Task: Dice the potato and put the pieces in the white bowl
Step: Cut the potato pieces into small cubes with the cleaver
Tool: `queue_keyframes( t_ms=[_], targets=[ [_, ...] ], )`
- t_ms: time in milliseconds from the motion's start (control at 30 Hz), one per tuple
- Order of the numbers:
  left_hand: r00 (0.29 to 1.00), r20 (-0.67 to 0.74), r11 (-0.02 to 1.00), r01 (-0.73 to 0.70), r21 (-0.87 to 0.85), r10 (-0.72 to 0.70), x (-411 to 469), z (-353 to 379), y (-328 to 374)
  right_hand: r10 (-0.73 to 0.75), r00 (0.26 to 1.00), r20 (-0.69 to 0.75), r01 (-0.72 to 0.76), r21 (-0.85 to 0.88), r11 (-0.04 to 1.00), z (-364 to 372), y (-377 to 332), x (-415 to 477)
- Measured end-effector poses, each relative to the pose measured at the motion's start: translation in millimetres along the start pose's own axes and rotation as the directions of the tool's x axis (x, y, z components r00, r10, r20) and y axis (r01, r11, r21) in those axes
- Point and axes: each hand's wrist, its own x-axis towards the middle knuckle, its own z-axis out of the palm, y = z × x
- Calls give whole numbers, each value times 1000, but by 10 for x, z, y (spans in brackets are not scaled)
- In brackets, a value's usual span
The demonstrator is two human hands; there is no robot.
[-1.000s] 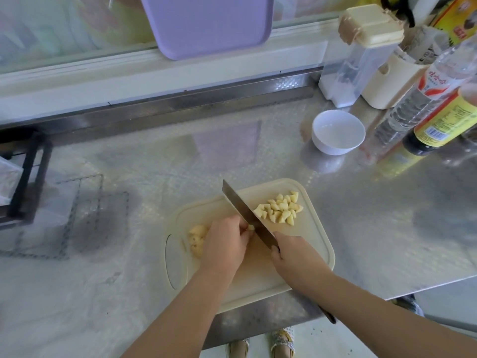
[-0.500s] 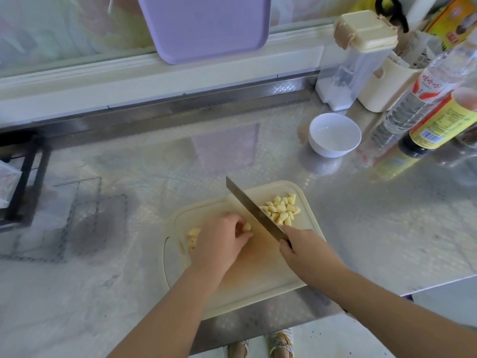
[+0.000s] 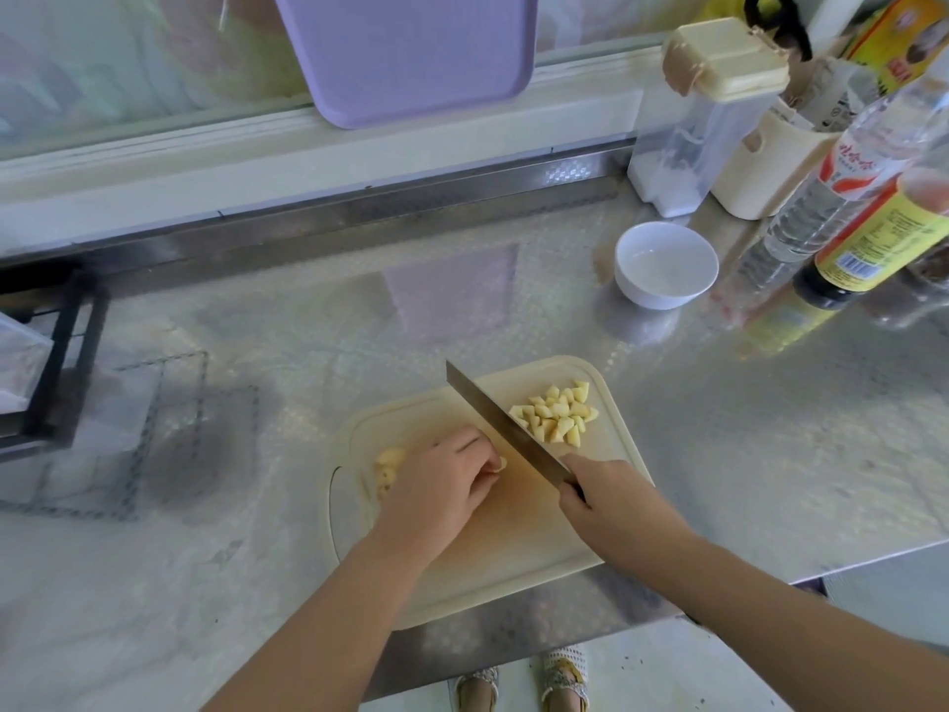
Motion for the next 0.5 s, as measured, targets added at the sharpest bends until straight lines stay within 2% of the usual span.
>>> queue_keyframes(
  t_ms=[233,500],
  targets=[
    [986,5,986,167,7,-168,-63,14,34,-1,1000,-2,1,6,1000,34,29,-8],
    [949,-89,944,312,104,-304,-53,99,87,-20,1000,-18,20,17,1000,66,6,-100]
  ],
)
